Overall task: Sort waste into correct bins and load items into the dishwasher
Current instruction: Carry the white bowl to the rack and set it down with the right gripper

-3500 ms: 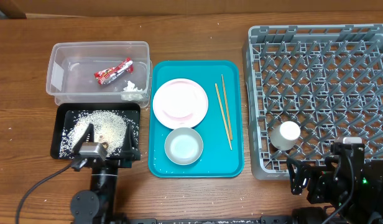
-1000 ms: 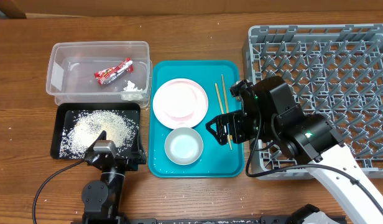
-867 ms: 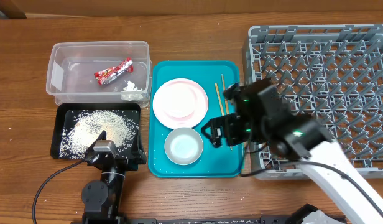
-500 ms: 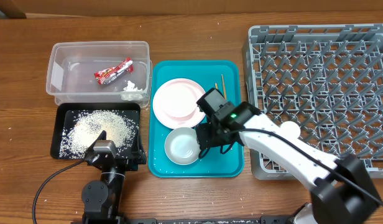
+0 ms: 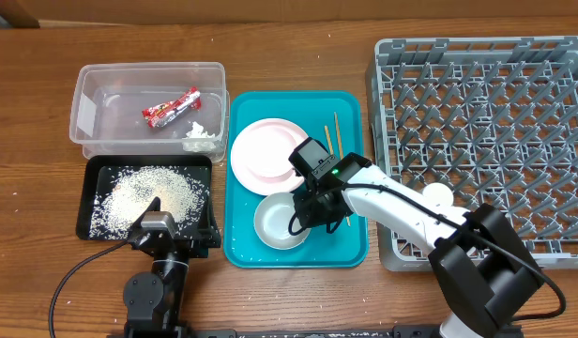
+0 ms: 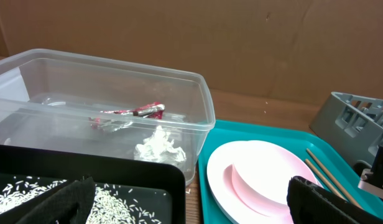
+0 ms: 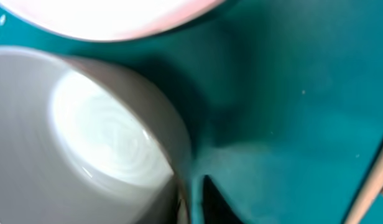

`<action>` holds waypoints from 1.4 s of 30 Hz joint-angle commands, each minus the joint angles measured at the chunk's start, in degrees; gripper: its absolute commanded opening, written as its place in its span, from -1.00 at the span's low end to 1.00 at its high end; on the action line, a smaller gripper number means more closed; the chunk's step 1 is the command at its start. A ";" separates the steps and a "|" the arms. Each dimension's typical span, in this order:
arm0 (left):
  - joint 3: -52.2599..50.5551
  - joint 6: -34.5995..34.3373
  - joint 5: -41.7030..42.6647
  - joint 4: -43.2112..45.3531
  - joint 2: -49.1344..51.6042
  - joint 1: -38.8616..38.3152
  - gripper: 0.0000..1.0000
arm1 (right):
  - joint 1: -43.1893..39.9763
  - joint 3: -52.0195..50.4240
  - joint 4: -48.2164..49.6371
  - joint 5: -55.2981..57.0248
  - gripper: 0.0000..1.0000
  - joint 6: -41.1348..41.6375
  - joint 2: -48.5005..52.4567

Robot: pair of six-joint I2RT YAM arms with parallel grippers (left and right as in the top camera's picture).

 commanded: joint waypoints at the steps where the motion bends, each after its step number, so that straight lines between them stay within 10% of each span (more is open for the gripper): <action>1: -0.20 -0.52 0.39 -0.02 -0.26 0.35 0.99 | -0.07 0.59 -0.31 0.00 -0.92 -0.02 -0.83; 20: -0.20 -0.52 0.39 -0.04 -0.26 0.35 1.00 | -2.45 13.03 -16.85 71.32 -0.92 18.38 -23.56; 42: -0.20 -0.52 0.37 -0.02 -0.26 0.35 0.99 | -31.26 10.38 -6.78 72.81 -0.92 17.55 -3.50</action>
